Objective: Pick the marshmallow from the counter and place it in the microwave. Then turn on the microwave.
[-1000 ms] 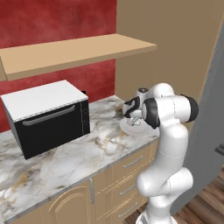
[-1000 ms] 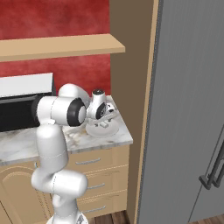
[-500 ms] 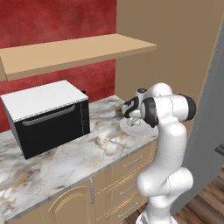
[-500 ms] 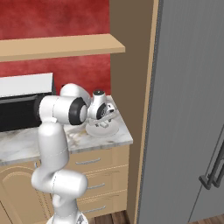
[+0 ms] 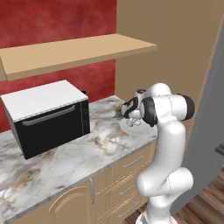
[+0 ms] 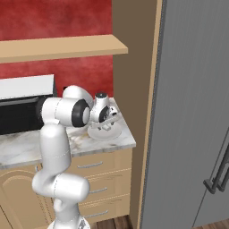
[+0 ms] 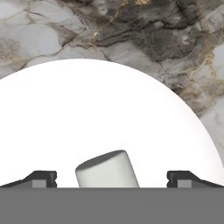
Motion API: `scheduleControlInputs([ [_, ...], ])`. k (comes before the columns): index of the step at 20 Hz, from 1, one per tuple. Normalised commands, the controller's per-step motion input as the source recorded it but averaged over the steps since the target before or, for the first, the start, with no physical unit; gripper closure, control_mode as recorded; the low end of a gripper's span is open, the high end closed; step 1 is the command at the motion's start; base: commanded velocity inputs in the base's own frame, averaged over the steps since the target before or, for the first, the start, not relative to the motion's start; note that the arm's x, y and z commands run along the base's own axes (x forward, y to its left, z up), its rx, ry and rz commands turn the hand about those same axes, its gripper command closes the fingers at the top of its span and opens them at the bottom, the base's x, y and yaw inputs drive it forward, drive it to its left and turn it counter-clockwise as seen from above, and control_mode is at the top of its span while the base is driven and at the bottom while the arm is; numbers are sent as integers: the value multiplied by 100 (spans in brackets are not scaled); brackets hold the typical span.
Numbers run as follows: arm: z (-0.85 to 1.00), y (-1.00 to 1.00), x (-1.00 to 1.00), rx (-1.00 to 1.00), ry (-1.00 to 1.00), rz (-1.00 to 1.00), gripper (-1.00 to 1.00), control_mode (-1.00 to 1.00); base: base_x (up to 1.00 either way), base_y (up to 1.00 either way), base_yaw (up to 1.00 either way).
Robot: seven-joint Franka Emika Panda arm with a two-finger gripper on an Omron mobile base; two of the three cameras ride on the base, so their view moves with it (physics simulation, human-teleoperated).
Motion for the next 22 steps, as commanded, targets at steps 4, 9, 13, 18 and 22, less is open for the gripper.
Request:
scheduleControlInputs([
  [4,-7,0,0,0,0,0,-100,-100,0,0,0],
  [9,-7,0,1,0,0,0,-100,-100,0,0,0],
  [13,-6,0,1,0,0,0,-100,-100,0,0,0],
  [18,-6,0,1,0,0,0,100,-100,0,0,0],
  [22,-9,0,2,0,0,0,100,-100,0,0,0],
])
